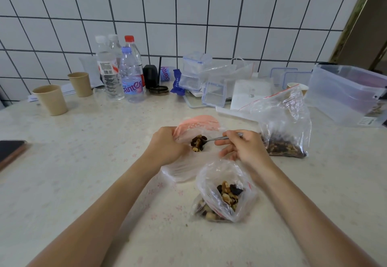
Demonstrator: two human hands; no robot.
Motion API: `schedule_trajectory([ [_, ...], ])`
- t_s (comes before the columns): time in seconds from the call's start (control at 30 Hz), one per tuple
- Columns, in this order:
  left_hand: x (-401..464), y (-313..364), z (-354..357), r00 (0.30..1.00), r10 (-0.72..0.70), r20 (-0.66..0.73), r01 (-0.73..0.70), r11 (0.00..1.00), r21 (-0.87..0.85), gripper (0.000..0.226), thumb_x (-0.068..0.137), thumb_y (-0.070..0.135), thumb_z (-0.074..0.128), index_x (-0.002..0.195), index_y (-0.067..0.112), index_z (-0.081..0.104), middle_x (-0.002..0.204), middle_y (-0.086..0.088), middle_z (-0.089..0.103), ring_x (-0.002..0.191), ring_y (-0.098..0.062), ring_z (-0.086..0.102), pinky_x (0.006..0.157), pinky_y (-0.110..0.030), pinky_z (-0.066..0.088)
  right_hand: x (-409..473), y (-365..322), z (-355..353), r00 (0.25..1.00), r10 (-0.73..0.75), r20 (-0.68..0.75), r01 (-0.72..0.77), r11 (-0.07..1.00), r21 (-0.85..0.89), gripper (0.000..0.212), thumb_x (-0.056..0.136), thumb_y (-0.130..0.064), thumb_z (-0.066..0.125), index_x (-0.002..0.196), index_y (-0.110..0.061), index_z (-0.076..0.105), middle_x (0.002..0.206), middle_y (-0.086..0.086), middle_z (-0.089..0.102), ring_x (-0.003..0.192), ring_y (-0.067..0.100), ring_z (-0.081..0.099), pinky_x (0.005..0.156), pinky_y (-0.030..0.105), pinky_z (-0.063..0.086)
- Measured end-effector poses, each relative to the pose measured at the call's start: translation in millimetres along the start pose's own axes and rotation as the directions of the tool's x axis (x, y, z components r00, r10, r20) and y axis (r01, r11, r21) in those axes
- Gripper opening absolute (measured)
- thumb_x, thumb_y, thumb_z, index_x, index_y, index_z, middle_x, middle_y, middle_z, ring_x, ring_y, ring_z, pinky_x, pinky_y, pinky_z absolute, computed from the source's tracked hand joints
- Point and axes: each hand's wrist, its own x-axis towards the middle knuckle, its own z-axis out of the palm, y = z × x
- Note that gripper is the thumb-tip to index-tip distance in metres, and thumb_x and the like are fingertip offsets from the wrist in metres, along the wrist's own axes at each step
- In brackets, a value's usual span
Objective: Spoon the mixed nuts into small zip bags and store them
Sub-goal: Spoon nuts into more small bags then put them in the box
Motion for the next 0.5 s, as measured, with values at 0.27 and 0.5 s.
schedule_trajectory([
  [0.27,1.2,-3.9,-4.2,0.999,0.049,-0.017,-0.05,0.997,-0.06,0.01,0.083,0.011,0.08,0.088,0.018,0.075,0.082,-0.005,0.075,0.072,-0.018,0.067,0.058,-0.023,0.05,-6.0,-7.0,-1.5,0.994,0.106,-0.004,-0.105,0.991,0.083,0.023,0.108,-0.018,0.048,0.109,0.0,0.064,0.088,0.01,0.08,0.063,0.024,0.074,0.057,0.033,0.048],
  [0.5,6.8,-7.0,-6.9,0.988,0.126,-0.091,-0.113,0.983,0.145,0.02,0.082,0.011,0.077,0.101,0.012,0.071,0.084,0.002,0.069,0.075,-0.014,0.063,0.057,-0.022,0.047,-12.4,-10.4,-3.1,0.99,0.132,-0.052,-0.121,0.979,0.164,0.023,0.108,-0.016,0.047,0.108,0.002,0.062,0.085,0.015,0.079,0.062,0.026,0.075,0.05,0.029,0.047],
])
